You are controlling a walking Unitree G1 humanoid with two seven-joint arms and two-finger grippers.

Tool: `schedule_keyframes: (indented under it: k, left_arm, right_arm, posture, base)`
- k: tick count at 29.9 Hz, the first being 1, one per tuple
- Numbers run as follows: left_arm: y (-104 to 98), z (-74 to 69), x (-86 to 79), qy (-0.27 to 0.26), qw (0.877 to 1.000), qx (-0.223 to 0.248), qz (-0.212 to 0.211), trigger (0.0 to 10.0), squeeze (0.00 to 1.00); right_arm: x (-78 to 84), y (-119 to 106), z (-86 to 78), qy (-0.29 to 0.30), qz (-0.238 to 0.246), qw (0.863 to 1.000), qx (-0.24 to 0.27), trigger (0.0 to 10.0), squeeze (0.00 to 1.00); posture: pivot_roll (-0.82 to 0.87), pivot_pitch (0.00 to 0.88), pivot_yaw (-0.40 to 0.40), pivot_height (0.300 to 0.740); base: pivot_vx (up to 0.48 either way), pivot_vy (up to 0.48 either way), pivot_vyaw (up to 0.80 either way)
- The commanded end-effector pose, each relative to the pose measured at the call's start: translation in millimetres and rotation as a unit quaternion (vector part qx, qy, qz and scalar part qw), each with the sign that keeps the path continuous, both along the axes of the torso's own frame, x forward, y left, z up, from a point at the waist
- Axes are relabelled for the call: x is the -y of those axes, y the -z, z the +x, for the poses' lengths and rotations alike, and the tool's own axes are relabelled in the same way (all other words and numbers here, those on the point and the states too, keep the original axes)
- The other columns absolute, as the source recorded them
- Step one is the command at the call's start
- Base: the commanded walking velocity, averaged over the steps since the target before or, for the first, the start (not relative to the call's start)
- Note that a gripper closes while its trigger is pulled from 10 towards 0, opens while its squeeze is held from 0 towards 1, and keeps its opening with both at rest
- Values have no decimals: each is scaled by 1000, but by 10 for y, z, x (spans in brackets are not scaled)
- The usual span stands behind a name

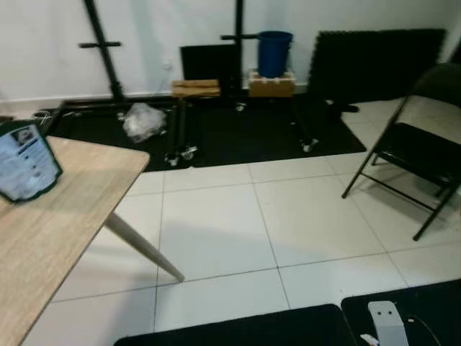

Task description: Restocking fridge

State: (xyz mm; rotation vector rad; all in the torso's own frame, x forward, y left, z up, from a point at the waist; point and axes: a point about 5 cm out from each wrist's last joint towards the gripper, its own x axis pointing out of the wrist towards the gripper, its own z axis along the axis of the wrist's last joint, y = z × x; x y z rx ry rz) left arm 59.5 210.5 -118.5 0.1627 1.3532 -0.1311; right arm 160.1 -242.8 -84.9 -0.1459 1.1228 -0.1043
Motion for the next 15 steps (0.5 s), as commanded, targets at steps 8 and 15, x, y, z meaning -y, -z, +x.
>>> schedule_keyframes:
  k: [8, 15]
  left_arm:
    - [-105, 508, 71, 22, 994, 107, 17, 10000, 0]
    - [-99, 473, 24, 16, 995, 94, 23, 10000, 0]
  right_arm:
    - [6, 19, -49, 1, 1, 1000, -9, 10000, 0]
    - [-2, 20, -46, -3, 2, 1000, -9, 10000, 0]
  posture:
    - [-34, 0, -21, 740]
    - [-37, 0, -19, 740]
  base:
    - [0, 0, -781]
    - [0, 0, -781]
